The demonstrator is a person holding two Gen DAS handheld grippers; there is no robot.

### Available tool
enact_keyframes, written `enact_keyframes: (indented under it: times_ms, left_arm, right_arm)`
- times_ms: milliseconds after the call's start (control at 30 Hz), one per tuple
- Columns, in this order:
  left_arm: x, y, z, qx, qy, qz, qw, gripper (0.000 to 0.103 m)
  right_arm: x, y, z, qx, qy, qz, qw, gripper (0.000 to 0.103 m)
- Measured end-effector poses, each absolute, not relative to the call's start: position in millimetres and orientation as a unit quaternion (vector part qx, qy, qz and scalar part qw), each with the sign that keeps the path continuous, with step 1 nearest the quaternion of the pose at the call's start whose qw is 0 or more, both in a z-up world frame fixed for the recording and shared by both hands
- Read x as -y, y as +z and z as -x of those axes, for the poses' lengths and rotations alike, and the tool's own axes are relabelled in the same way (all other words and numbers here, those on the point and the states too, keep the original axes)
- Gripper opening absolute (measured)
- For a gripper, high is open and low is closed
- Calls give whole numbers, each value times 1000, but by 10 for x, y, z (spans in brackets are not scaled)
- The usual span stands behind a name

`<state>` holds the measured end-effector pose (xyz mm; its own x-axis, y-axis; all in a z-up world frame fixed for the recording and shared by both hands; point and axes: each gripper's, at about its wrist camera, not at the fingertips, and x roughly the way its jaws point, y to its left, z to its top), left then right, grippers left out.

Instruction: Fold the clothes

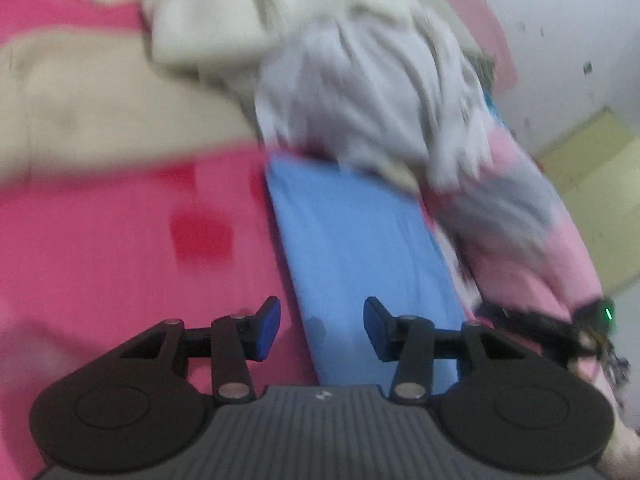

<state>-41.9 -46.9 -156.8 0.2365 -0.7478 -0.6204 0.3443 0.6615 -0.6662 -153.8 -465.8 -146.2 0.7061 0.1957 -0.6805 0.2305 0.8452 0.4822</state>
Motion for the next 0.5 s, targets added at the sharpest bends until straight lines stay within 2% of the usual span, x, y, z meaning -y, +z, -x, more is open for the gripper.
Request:
enact_keyframes:
  times_ms: [267, 367, 500]
  left_arm:
    - [635, -1647, 1037, -501, -378, 119, 769, 45]
    - [707, -1674, 1199, -494, -377, 92, 778, 39]
    - [690, -1723, 1179, -491, -366, 105, 784, 31]
  right_arm:
    - [4369, -1441, 1872, -387, 14, -266, 883, 28]
    - [4295, -1334, 2018, -382, 17, -252, 889, 28]
    - [4159, -1291, 2161, -403, 17, -230, 886, 28]
